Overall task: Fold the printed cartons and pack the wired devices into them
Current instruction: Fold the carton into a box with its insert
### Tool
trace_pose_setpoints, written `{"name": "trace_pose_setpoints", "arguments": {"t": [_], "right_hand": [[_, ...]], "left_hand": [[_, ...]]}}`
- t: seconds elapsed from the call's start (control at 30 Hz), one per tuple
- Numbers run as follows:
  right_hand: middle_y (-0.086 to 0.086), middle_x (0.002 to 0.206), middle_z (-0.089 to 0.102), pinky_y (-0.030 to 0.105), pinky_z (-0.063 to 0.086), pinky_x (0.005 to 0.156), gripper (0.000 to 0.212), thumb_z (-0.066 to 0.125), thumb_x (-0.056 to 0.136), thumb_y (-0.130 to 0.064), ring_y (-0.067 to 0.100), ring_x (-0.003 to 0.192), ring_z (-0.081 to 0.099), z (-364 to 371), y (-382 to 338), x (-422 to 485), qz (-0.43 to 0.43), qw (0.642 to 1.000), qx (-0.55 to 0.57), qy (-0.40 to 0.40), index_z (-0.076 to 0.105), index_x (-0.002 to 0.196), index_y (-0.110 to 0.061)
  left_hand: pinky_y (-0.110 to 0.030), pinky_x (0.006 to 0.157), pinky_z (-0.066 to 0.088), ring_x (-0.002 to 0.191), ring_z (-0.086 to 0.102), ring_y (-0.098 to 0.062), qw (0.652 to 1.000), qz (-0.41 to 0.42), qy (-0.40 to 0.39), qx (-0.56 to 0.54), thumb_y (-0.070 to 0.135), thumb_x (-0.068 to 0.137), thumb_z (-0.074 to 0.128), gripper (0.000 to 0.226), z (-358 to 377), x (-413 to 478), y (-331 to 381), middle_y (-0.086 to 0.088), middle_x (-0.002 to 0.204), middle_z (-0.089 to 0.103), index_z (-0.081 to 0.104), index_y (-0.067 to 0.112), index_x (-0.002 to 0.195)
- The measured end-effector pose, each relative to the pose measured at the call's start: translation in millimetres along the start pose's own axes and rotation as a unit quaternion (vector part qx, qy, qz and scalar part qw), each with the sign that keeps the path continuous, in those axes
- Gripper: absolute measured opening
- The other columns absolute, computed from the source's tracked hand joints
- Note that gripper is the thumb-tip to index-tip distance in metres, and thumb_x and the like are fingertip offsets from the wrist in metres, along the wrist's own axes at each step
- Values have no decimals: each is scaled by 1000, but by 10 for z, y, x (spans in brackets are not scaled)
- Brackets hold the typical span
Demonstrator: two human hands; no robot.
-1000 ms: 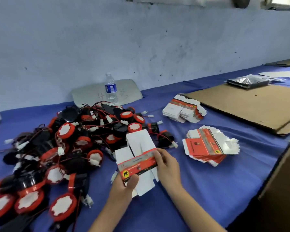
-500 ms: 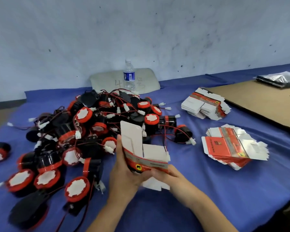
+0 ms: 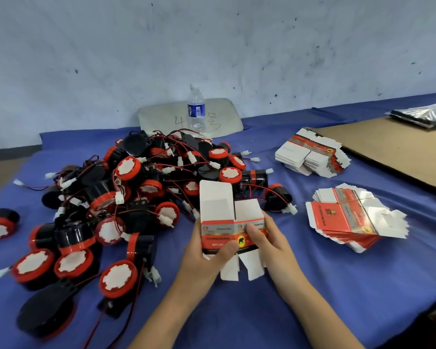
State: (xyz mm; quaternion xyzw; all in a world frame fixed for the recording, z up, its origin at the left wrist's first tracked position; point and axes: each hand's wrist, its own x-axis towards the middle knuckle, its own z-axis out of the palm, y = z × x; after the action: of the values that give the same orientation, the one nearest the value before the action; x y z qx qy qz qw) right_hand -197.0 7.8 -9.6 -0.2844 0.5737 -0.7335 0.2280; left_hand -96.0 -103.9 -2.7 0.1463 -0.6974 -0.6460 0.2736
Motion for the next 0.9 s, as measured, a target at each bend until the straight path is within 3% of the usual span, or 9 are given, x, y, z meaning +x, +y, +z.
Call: {"name": "trace_pose_setpoints", "arguments": {"t": [0.1, 0.2, 0.27, 0.33, 0.4, 0.53, 0.63, 0.8, 0.9], "right_hand": [[2, 113, 71, 26, 53, 83, 37, 61, 86, -40, 18, 107, 67, -53, -8, -5, 22, 1000, 14, -5, 66, 119, -23], [8, 108, 73, 39, 51, 92, 38, 56, 87, -49, 25, 104, 67, -101, 30, 9, 82, 995, 48, -11, 74, 106, -21], [7, 105, 72, 33, 49, 86, 29, 51, 96, -28, 11, 88, 69, -58, 96, 64, 91, 995, -9, -40, 68, 115, -14], [15, 124, 62, 23, 47, 77, 35, 38, 99, 3, -2, 69, 65, -63, 184, -22, 47, 989, -70, -124, 51, 127, -14], [15, 147, 42, 13, 45, 77, 47, 33, 97, 13, -12, 82, 62, -62, 159, -35, 14, 984, -109, -139, 39, 139, -9], [-24, 148, 28, 22, 46, 91, 78, 38, 75, -6, 0, 125, 46, -35, -12, -112, -82, 978, -179, -67, 32, 140, -48], [-22, 156, 8, 31, 39, 104, 87, 57, 75, -13, 5, 144, 20, 10, 9, -144, -181, 936, -281, -112, 22, 144, -53], [-21, 158, 7, 53, 37, 108, 88, 77, 73, -45, 12, 146, 17, 38, -10, -144, -180, 937, -277, -112, 25, 144, -52], [-21, 157, 14, 53, 28, 114, 100, 80, 61, -60, 12, 147, 14, 36, -37, -156, -205, 926, -293, -121, 25, 144, -52]], "left_hand": [[-23, 77, 54, 99, 69, -15, 994, -47, 0, -101, 28, 76, 72, 49, 3, 9, 44, 5, 104, 73, 54, 24, 121], [-38, 68, 58, 90, 71, -27, 934, -162, -12, -318, 29, 72, 62, 45, -85, 40, 119, -13, 105, 72, 68, 14, 115], [-36, 60, 58, 79, 73, -29, 913, -174, -39, -367, 35, 71, 56, 39, -134, 40, 145, -17, 95, 74, 79, 10, 90], [-33, 53, 57, 69, 73, -28, 909, -170, -23, -379, 38, 70, 54, 38, -159, 40, 143, -16, 83, 74, 80, 11, 75], [-32, 50, 56, 65, 72, -27, 909, -176, -10, -379, 42, 69, 55, 39, -177, 43, 132, -15, 78, 74, 80, 12, 71], [-37, 62, 58, 76, 72, -26, 879, -210, -8, -427, 63, 82, 48, 55, -224, 83, 99, -9, 88, 74, 80, 18, 85], [-56, 88, 53, 97, 69, -35, 879, -175, -14, -443, 65, 88, 42, 60, -219, 79, 25, -13, 109, 71, 76, 18, 103], [-55, 83, 55, 104, 65, -42, 869, -223, -42, -441, 47, 95, 30, 59, -121, -19, -65, -21, 121, 64, 71, 10, 115], [-55, 90, 45, 104, 65, -39, 862, -206, -40, -462, 50, 78, 64, 63, -40, -67, 0, -21, 124, 63, 62, 7, 125]]}}
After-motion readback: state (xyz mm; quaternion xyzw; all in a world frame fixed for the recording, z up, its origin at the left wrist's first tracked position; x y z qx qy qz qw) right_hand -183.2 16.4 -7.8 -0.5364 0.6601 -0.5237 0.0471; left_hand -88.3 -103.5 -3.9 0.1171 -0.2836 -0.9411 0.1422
